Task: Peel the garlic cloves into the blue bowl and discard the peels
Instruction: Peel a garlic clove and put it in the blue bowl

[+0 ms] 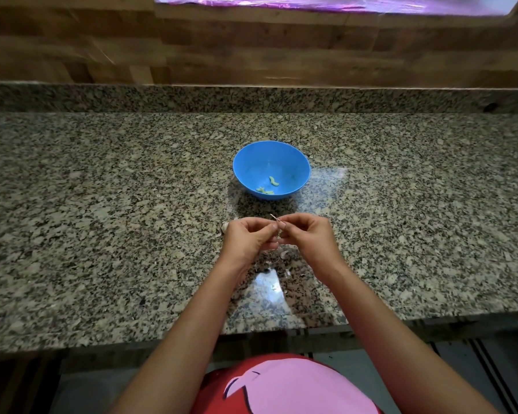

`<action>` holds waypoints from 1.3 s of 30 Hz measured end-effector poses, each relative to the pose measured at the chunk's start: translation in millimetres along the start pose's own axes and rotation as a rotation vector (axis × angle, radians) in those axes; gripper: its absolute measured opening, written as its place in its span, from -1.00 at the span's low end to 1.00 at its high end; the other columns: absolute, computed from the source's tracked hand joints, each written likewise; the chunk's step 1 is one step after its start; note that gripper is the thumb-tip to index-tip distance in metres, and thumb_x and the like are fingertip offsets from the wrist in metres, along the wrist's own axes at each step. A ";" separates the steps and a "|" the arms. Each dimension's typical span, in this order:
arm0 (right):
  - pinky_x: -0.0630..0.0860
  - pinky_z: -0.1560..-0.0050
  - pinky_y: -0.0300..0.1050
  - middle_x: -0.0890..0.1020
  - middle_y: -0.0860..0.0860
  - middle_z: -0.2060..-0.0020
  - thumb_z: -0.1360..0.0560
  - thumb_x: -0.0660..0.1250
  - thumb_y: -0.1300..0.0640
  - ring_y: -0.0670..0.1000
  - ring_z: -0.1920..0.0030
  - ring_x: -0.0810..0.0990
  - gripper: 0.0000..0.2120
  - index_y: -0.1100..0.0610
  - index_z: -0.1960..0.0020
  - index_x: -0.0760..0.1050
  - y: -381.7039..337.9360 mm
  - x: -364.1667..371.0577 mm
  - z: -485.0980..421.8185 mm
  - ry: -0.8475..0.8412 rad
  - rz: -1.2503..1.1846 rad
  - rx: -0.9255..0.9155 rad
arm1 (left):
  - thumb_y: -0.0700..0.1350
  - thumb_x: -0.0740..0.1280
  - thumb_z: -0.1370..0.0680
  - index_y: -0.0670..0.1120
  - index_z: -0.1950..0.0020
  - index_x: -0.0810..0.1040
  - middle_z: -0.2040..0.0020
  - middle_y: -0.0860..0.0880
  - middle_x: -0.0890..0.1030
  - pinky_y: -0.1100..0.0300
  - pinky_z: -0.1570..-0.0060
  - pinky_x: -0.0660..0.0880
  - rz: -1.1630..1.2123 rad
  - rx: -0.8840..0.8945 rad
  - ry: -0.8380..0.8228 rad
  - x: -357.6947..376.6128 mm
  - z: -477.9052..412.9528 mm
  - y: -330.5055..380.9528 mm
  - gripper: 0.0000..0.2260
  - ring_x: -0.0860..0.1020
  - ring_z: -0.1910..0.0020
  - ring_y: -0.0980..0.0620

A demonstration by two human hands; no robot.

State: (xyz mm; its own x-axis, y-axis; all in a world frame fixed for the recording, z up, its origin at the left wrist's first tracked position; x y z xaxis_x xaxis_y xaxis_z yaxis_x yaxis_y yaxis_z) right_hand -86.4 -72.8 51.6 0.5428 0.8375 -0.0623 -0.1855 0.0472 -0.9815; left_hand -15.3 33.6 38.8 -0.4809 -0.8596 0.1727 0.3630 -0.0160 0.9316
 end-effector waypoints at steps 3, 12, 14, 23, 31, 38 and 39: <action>0.62 0.22 -0.19 0.64 0.15 0.23 -0.47 0.35 0.36 -0.01 0.31 0.64 -0.94 0.30 0.06 0.55 0.5 0.5 0.3 0.010 -0.067 0.030 | -0.32 0.38 -0.48 -0.34 0.07 0.60 0.25 -0.19 0.63 0.29 0.34 0.57 -0.033 0.019 0.001 -0.8 -0.1 0.6 -0.91 0.60 0.38 0.06; 0.57 0.27 -0.22 0.65 0.14 0.26 -0.45 0.38 0.36 -0.03 0.31 0.64 -0.95 0.25 0.12 0.58 4.3 0.7 -2.1 0.012 -0.073 0.010 | -0.21 0.45 -0.44 -0.18 0.19 0.63 0.29 -0.17 0.66 0.05 0.16 0.61 -0.263 0.120 0.079 1.2 -5.0 -1.4 -0.95 0.62 0.34 -0.02; 0.57 0.28 -0.21 0.65 0.16 0.26 -0.45 0.38 0.33 -0.03 0.31 0.64 -0.96 0.28 0.10 0.58 6.9 1.5 -2.1 0.021 -0.068 0.004 | -0.23 0.45 -0.44 -0.21 0.18 0.63 0.30 -0.17 0.64 0.07 0.20 0.61 -0.252 0.105 0.086 2.0 -5.2 -1.9 -0.95 0.60 0.37 0.02; 0.59 0.31 -0.22 0.63 0.13 0.32 -0.41 0.34 0.40 0.02 0.35 0.62 -0.95 0.33 0.13 0.52 0.0 -5.7 -2.4 -0.131 -0.406 0.141 | -0.28 0.42 -0.45 -0.24 0.19 0.59 0.33 -0.12 0.63 0.27 0.33 0.57 -0.102 0.062 0.045 4.0 -0.9 4.2 -0.95 0.61 0.39 0.07; 0.58 0.34 -0.24 0.60 0.13 0.33 -0.49 0.27 0.42 0.00 0.38 0.58 -0.89 0.31 0.01 0.48 1.4 -13.5 -8.1 -0.117 -0.420 0.242 | -0.27 0.38 -0.49 -0.22 0.19 0.58 0.31 -0.13 0.60 0.20 0.26 0.58 -0.198 0.042 0.020 10.0 -5.3 4.7 -0.94 0.57 0.37 0.03; 0.60 0.28 -0.27 0.64 0.14 0.29 -0.44 0.32 0.41 -0.01 0.35 0.61 -0.95 0.35 0.10 0.53 7.3 -19.5 -12.5 -0.072 -0.475 0.269 | -0.09 0.45 -0.45 -0.15 0.15 0.57 0.25 -0.10 0.65 0.03 0.19 0.63 -0.431 0.141 0.065 18.7 -11.1 -1.4 -0.86 0.64 0.31 -0.02; 0.61 0.28 -0.26 0.64 0.14 0.30 -0.44 0.32 0.43 -0.01 0.35 0.61 -0.95 0.35 0.12 0.53 8.5 -20.4 -14.5 -0.055 -0.477 0.280 | -0.10 0.44 -0.45 -0.14 0.15 0.57 0.24 -0.10 0.65 0.00 0.17 0.63 -0.418 0.129 0.069 19.5 -12.7 -2.7 -0.87 0.65 0.29 -0.04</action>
State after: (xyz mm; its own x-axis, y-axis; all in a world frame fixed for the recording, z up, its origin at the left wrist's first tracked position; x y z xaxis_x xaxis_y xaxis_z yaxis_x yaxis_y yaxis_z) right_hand -87.2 -97.4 42.0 0.5774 0.7151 0.3940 -0.1448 0.5646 -0.8126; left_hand -15.5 10.4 35.6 -0.5093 -0.8251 -0.2447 0.0437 -0.3088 0.9501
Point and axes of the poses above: each hand's wrist, its own z-axis away from the middle knuckle, its own x-axis out of the palm, y = z × x, the point moved 1 cm from there along -z, towards the middle knuckle
